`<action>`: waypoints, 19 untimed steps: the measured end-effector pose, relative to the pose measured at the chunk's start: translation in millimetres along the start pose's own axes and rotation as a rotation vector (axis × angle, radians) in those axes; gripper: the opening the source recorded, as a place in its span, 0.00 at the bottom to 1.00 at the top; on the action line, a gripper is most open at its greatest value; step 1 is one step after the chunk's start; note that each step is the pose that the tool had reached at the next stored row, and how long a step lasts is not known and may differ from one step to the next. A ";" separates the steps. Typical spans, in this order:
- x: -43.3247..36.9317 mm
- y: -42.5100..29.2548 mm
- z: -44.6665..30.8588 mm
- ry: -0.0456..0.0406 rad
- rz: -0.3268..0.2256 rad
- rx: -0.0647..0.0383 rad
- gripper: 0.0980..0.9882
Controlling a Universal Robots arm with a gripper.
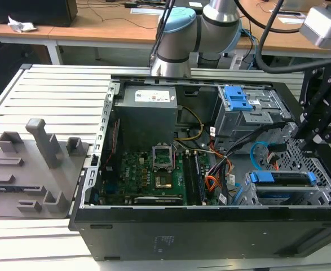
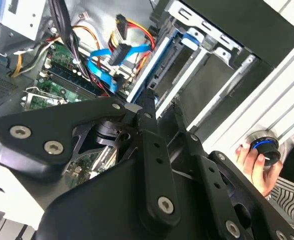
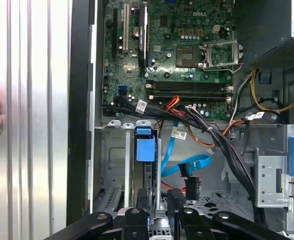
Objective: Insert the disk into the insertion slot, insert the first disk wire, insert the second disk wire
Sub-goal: 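Insert the first disk wire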
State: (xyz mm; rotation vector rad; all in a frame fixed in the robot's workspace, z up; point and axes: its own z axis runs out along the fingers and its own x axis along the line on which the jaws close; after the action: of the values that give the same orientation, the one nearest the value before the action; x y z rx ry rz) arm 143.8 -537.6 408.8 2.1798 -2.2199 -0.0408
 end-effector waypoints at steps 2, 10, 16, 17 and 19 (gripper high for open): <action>-6.8 0.0 0.0 0.0000 0.000 0.000 0.23; -23.6 0.3 0.0 0.0000 0.000 0.000 0.23; -24.0 0.2 1.3 0.0002 0.000 0.000 0.23; -24.0 0.2 2.3 0.0001 0.000 0.000 0.23; -24.1 0.1 6.2 0.0000 0.000 0.000 0.23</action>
State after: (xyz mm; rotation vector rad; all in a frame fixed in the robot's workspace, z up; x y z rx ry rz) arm 143.9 -513.5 402.5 2.1801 -2.2195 -0.0408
